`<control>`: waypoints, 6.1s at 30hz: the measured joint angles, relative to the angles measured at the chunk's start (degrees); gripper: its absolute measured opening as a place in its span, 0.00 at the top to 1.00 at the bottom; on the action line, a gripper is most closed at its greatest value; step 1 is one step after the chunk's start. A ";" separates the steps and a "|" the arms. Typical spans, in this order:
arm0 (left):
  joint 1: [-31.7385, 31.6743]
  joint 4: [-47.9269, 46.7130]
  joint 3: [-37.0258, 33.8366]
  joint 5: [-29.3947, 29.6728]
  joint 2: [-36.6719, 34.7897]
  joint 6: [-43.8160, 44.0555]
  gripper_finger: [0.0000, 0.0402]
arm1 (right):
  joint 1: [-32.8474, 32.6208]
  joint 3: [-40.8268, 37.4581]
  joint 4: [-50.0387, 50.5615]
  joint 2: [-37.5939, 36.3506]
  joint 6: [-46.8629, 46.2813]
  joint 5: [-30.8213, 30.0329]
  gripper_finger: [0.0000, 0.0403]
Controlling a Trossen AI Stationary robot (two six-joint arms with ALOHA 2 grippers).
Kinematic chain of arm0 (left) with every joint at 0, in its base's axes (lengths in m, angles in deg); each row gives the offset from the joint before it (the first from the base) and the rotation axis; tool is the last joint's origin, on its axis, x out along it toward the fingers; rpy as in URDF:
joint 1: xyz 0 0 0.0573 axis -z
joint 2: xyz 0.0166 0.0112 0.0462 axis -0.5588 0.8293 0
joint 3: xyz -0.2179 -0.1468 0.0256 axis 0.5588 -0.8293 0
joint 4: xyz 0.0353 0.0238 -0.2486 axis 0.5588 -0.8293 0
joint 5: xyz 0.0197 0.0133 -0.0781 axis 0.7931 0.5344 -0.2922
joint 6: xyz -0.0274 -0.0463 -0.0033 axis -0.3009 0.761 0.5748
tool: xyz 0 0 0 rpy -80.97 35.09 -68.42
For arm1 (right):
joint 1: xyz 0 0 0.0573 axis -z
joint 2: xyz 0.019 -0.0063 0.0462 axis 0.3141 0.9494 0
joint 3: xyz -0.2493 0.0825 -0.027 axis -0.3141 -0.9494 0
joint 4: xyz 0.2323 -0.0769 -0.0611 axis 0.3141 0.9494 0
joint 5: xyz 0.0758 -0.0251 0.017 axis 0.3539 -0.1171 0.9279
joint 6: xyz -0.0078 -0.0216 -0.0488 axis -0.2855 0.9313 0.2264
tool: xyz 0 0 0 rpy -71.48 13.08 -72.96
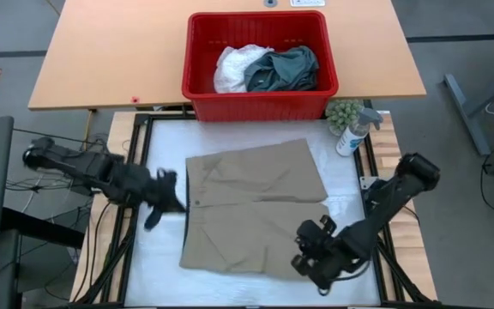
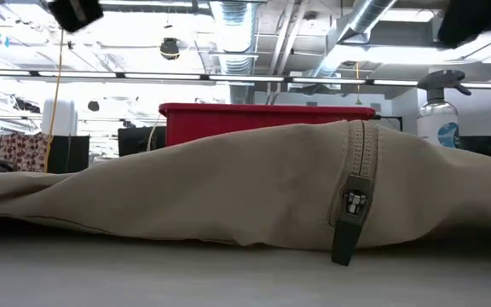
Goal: Fold Laundry from Bin
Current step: Fold the brown short pants in the red bin
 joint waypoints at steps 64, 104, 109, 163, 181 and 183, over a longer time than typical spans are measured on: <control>34.15 0.54 8.96 35.72 50.61 1.93 0.34 | -7.45 0.29 -14.89 18.22 22.12 5.81 0.35; 31.86 0.43 4.13 28.00 50.91 10.33 0.86 | -7.84 -2.43 -9.52 18.26 12.56 13.67 0.94; 31.92 0.52 4.13 27.40 50.91 11.74 0.98 | -7.87 0.56 -5.76 18.26 12.75 11.80 0.93; 31.97 -6.23 11.87 24.49 50.44 15.90 1.00 | -8.17 8.36 6.37 18.02 9.94 17.93 0.95; 27.45 -28.21 21.46 34.92 38.40 23.25 1.00 | 5.64 26.52 32.50 15.33 8.21 6.38 0.95; 26.38 -29.36 21.46 34.84 37.36 24.16 1.00 | 8.12 26.52 32.52 14.52 6.91 4.83 0.95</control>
